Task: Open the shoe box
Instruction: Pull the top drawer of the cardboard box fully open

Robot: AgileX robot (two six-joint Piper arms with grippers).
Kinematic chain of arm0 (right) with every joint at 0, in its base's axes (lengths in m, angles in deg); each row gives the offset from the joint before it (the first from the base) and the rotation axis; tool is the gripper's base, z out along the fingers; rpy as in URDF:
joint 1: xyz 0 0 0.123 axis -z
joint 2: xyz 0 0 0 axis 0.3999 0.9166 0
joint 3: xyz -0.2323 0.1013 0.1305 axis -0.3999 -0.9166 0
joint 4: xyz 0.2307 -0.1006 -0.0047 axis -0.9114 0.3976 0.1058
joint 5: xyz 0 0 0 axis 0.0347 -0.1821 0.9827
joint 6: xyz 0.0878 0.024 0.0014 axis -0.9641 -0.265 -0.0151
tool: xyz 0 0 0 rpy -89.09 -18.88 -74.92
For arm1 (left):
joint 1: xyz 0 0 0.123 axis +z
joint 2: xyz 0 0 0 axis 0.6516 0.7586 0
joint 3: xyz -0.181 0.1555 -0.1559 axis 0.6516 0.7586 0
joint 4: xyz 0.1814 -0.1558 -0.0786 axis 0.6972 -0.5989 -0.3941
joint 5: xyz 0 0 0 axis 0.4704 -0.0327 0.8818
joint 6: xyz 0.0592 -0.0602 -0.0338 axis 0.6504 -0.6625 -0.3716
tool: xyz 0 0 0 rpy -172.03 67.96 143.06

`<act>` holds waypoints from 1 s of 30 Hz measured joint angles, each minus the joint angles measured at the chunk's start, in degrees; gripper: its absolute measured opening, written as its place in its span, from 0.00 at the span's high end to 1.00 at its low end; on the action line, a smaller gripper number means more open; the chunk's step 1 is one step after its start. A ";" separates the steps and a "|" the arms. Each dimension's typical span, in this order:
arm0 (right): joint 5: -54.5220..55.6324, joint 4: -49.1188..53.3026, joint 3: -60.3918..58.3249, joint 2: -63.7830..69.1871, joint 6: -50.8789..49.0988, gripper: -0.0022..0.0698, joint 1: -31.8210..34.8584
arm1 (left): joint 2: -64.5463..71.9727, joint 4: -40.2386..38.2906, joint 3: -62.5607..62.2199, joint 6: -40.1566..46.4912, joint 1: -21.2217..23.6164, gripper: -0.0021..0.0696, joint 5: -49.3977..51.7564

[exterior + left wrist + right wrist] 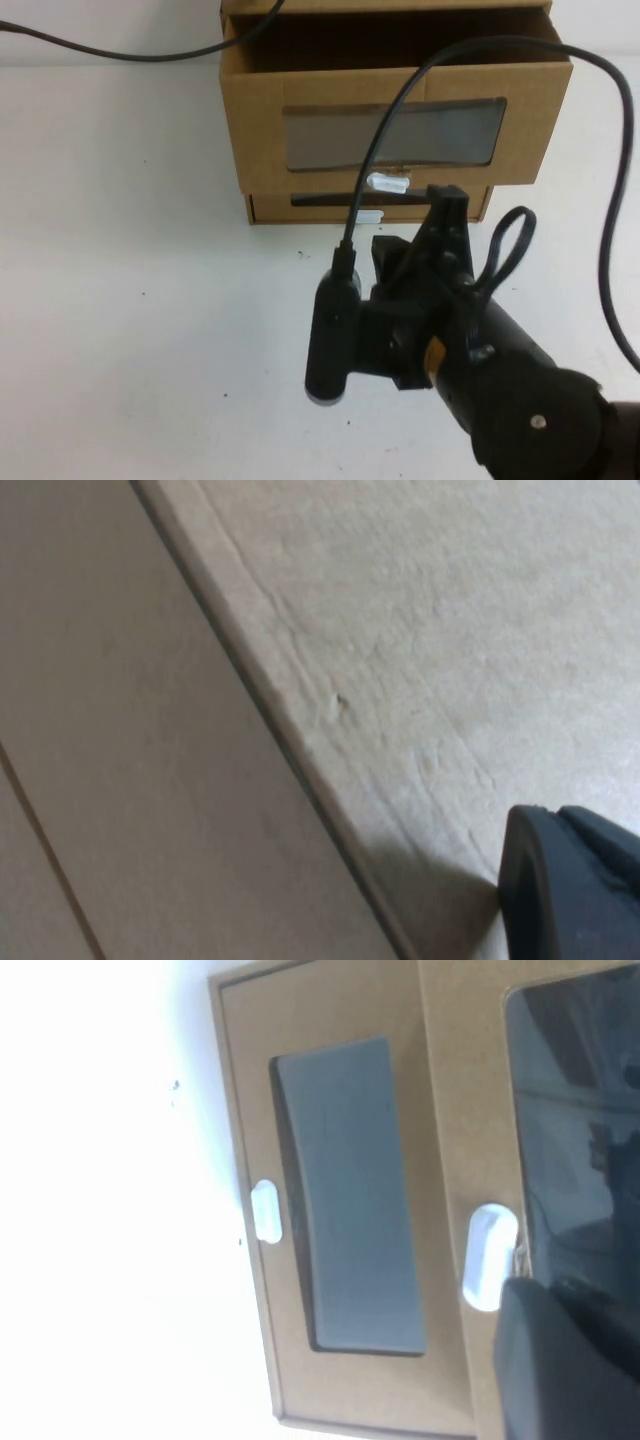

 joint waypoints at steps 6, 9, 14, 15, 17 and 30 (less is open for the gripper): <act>1.26 1.08 1.45 1.99 -2.78 0.93 5.61 | 0.00 0.00 0.00 0.00 0.00 0.98 0.00; 3.00 1.08 1.45 2.23 -3.79 0.80 8.20 | 0.00 0.00 0.00 0.00 0.00 0.98 0.00; 7.45 1.33 2.13 3.31 -3.90 0.62 10.56 | 0.00 0.00 0.00 0.00 0.00 0.98 0.00; 7.69 1.34 2.39 3.96 -3.90 0.62 10.94 | 0.00 0.00 0.00 0.00 0.00 0.98 0.00; 7.87 1.47 3.39 5.67 -3.90 0.61 11.94 | 0.00 0.00 0.00 0.00 0.00 0.98 0.00; 7.38 1.55 9.96 11.57 -5.54 0.61 13.77 | 0.00 0.23 0.00 0.22 0.00 0.98 0.00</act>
